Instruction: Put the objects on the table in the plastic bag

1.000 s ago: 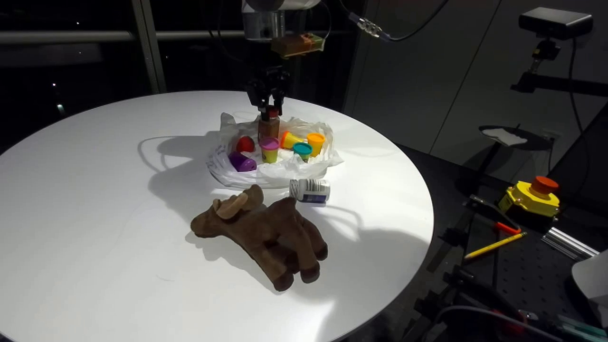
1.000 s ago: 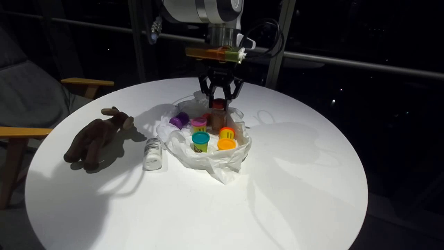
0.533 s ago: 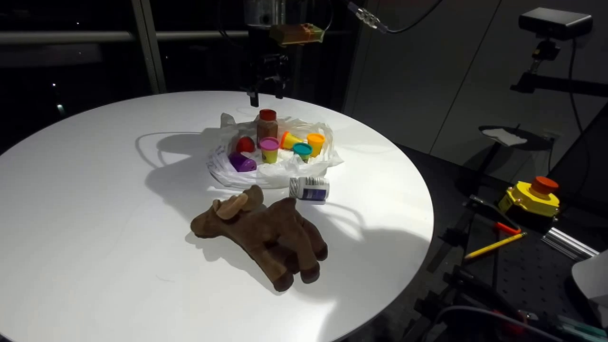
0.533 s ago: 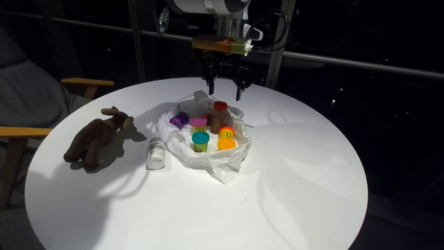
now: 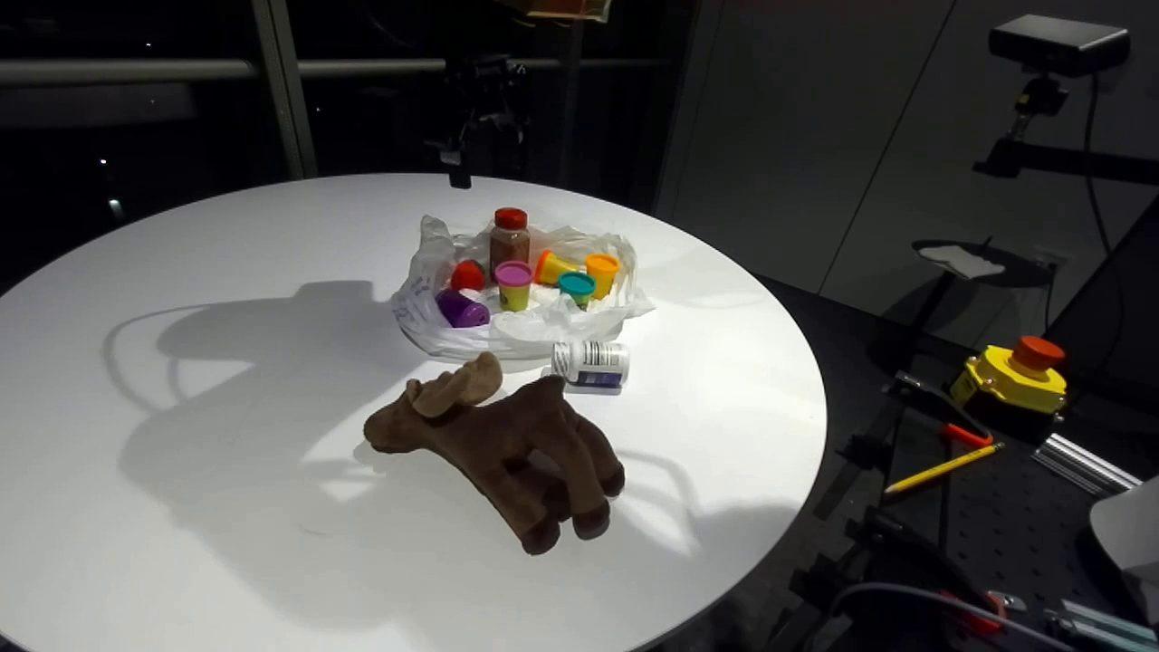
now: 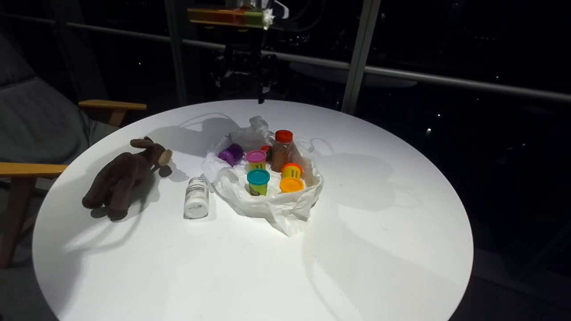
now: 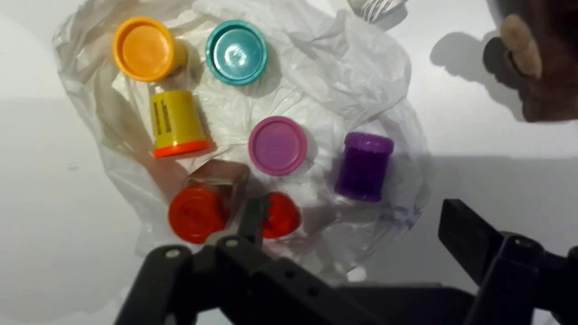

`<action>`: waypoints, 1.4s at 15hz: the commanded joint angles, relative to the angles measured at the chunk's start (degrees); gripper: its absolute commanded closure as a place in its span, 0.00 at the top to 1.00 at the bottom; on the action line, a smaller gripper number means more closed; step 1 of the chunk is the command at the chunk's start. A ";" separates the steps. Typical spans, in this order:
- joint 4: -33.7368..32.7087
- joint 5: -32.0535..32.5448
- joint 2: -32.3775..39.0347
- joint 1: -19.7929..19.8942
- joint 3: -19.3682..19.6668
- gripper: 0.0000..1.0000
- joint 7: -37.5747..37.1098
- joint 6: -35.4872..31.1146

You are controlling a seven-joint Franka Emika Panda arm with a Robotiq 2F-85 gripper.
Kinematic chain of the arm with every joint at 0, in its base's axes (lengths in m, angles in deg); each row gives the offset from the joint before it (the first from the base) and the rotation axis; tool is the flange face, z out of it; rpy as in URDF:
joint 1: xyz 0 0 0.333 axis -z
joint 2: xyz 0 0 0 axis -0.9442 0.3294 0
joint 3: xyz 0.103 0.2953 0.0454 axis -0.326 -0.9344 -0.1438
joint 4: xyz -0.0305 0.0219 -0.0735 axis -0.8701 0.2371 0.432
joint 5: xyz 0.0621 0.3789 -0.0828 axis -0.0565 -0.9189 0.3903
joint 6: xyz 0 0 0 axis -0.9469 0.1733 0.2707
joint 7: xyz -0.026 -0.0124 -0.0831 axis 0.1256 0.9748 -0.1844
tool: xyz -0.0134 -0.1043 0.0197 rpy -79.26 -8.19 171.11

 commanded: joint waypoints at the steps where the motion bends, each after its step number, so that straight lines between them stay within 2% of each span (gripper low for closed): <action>1: 14.25 3.08 -7.54 -2.36 -1.83 1.00 2.30 -2.10; 5: 26.15 7.02 -9.55 -3.84 -2.68 1.00 2.28 -5.52; 9: 33.35 10.43 -9.27 -3.58 -2.46 1.00 1.69 -11.22; 16: 40.51 12.54 -9.81 -3.18 -1.40 1.00 1.56 -22.46; 21: 42.76 21.44 -9.03 -5.23 2.64 1.00 -1.84 -31.01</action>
